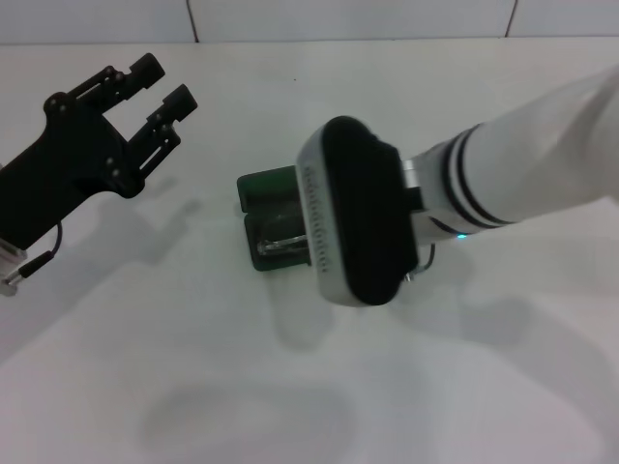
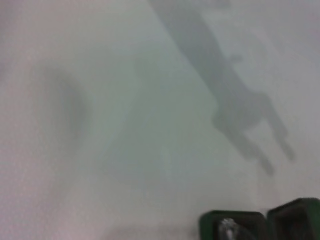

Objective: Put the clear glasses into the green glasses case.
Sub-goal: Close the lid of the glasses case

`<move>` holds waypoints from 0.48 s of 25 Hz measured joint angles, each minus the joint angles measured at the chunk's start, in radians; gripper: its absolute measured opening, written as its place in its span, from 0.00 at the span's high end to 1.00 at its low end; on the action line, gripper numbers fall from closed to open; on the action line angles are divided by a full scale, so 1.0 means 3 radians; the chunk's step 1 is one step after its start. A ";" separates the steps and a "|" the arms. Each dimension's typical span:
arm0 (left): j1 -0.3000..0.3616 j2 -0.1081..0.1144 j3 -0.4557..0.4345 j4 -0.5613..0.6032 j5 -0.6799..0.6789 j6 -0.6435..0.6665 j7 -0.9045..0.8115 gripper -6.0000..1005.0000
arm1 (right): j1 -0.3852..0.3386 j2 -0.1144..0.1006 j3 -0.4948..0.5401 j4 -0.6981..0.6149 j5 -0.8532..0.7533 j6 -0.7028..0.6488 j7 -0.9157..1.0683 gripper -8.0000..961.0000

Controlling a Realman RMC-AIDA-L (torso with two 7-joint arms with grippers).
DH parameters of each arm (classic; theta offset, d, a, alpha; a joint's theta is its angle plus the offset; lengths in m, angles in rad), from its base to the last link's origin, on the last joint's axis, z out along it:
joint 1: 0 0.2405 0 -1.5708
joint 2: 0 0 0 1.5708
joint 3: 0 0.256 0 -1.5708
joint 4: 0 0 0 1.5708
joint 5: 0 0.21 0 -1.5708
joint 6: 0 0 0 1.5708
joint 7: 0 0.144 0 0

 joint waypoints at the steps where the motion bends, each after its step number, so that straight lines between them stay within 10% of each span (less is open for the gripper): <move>1: 0.0000 0.0000 0.0000 0.0000 0.0000 0.0000 0.0000 0.55 | -0.0061 0.0001 0.0075 -0.0013 0.0114 -0.0017 -0.0104 0.60; 12: -0.0003 0.0013 -0.0017 0.0007 -0.0001 -0.0016 -0.0001 0.55 | -0.0340 -0.0004 0.0646 0.0624 0.1202 0.0202 -0.0945 0.58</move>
